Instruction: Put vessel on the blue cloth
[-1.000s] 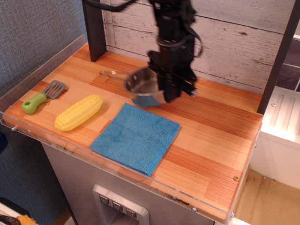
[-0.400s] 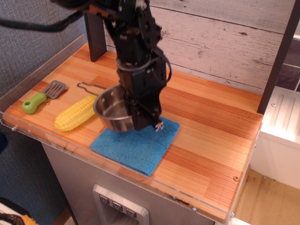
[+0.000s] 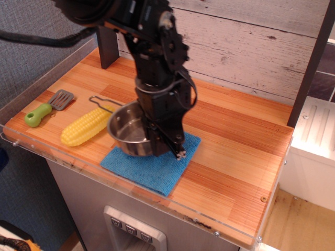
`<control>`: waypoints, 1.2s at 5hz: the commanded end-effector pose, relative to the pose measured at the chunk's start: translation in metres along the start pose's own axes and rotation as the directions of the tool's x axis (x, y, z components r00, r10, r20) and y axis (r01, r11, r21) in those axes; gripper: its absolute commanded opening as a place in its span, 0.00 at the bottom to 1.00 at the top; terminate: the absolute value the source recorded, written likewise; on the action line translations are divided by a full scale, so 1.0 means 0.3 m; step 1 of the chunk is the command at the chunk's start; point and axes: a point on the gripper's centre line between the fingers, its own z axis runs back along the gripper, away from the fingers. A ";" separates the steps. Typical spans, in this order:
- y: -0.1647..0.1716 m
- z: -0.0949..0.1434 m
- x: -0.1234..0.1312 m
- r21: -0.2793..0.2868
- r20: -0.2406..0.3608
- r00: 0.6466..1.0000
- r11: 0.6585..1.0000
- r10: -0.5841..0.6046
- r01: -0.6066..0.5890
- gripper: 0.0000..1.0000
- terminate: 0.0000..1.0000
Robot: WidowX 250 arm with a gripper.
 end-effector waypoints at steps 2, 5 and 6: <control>-0.036 -0.070 0.046 0.023 -0.054 0.996 0.997 -0.077 0.079 0.00 0.00; 0.000 0.102 0.015 0.001 -0.001 1.000 1.000 0.028 -0.028 1.00 0.00; 0.059 0.189 0.030 -0.011 0.051 0.988 0.989 0.146 -0.146 1.00 0.00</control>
